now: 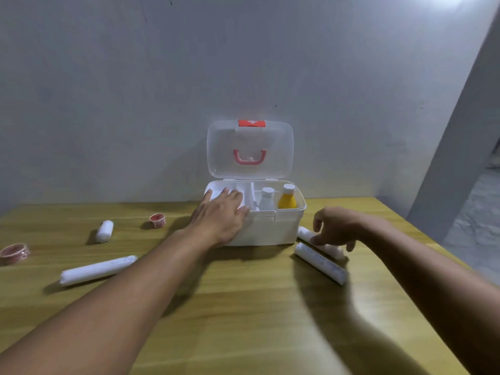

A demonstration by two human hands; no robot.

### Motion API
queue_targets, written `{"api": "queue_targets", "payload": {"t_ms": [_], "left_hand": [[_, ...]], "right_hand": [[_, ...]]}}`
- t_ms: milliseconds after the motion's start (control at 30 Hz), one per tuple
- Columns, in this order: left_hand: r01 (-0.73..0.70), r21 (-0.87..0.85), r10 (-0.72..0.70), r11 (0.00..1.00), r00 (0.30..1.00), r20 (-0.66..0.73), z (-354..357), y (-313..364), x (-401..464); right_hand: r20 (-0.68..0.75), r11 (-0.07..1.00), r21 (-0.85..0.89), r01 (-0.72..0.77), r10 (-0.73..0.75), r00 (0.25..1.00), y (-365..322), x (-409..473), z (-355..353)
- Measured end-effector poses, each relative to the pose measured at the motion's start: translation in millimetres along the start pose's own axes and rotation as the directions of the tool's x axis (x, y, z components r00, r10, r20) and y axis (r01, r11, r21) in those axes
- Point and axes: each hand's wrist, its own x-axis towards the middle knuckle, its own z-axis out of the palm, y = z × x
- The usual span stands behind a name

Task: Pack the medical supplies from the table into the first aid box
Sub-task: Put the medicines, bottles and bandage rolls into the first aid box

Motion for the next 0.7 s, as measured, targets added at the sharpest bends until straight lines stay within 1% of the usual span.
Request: {"api": "queue_targets", "payload": {"t_ms": [67, 133, 200, 267, 333, 400, 433, 500, 567, 600, 633, 700], "left_hand": [[-0.016, -0.103, 0.006, 0.995, 0.995, -0.097, 0, 0, -3], [-0.049, -0.156, 0.015, 0.987, 0.978, -0.210, -2, 1, -9], [-0.088, -0.137, 0.045, 0.987, 0.956, -0.289, -5, 0, -18], [-0.106, -0.115, 0.062, 0.988, 0.942, -0.331, -7, -2, -29], [-0.101, -0.100, 0.058, 0.990, 0.931, -0.361, -5, -8, -41], [-0.082, -0.084, 0.045, 0.993, 0.927, -0.372, 0, -18, -54], [-0.071, -0.084, 0.036, 0.994, 0.931, -0.363, 2, -22, -60], [-0.057, -0.100, 0.022, 0.993, 0.949, -0.315, 5, -28, -68], [-0.053, -0.127, 0.018, 0.990, 0.966, -0.258, 7, -30, -70], [-0.047, -0.141, 0.012, 0.989, 0.971, -0.241, 7, -29, -69], [-0.041, -0.151, 0.005, 0.988, 0.972, -0.234, 7, -28, -68], [-0.026, -0.164, -0.013, 0.986, 0.972, -0.236, 6, -27, -67]], "right_hand": [[-0.041, 0.987, -0.133, 0.094, -0.100, 0.994, -9, -9, 12], [-0.052, 0.971, -0.182, 0.154, -0.166, 0.985, -15, -15, 25], [-0.098, 0.965, -0.207, 0.162, -0.186, 0.978, -16, -19, 31], [-0.152, 0.961, -0.238, 0.138, -0.177, 0.972, -14, -25, 30], [-0.153, 0.957, -0.262, 0.120, -0.164, 0.974, -13, -32, 26], [-0.125, 0.966, -0.236, 0.111, -0.143, 0.982, -13, -41, 19], [-0.127, 0.977, -0.187, 0.103, -0.128, 0.984, -14, -45, 14], [-0.208, 0.995, -0.033, 0.092, -0.097, 0.973, -14, -52, -2], [-0.354, 0.988, 0.096, 0.117, -0.076, 0.932, -16, -56, -21], [-0.449, 0.981, 0.130, 0.145, -0.072, 0.891, -17, -56, -31], [-0.550, 0.969, 0.163, 0.184, -0.065, 0.832, -20, -55, -39], [-0.729, 0.924, 0.232, 0.303, -0.041, 0.683, -29, -51, -51]]}}
